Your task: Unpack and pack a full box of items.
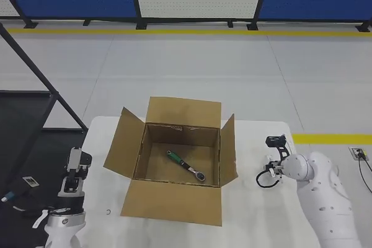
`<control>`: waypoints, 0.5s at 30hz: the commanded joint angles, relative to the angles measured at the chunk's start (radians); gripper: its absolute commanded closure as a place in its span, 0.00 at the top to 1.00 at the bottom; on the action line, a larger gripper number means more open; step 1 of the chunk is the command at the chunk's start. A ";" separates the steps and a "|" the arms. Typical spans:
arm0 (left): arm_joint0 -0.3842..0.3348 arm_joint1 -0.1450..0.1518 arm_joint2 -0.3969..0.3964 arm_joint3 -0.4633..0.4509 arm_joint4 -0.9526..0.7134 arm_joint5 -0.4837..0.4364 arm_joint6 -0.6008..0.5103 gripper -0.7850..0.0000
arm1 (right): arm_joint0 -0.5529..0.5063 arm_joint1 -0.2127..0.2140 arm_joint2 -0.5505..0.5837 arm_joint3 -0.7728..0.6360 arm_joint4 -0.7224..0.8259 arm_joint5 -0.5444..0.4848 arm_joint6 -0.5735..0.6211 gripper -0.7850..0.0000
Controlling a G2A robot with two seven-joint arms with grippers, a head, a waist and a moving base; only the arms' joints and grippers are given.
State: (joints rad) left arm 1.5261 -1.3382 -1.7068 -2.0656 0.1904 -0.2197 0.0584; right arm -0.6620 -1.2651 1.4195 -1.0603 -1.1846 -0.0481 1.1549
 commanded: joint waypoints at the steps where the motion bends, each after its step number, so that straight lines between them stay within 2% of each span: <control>1: 0.000 0.000 -0.005 0.001 -0.005 -0.001 0.001 1.00 | 0.010 0.001 -0.004 0.012 0.002 -0.004 0.002 0.16; 2: 0.001 0.000 -0.008 0.000 -0.006 -0.001 0.000 1.00 | 0.014 0.001 -0.006 0.017 0.003 -0.007 0.002 0.04; 3: 0.001 0.000 -0.010 0.000 -0.007 -0.002 0.001 1.00 | 0.018 0.001 -0.008 0.016 0.007 -0.014 -0.001 0.00; 8: 0.005 0.001 -0.021 -0.007 -0.014 -0.007 0.001 1.00 | -0.012 0.007 0.007 -0.081 0.034 -0.034 -0.056 0.00; 15: 0.007 0.001 -0.037 -0.013 -0.028 -0.013 -0.003 1.00 | -0.149 0.022 0.044 -0.472 0.029 -0.024 -0.066 0.00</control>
State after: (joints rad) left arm 1.5325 -1.3370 -1.7418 -2.0784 0.1660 -0.2316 0.0562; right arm -0.7915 -1.2444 1.4610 -1.4560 -1.1508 -0.0735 1.0876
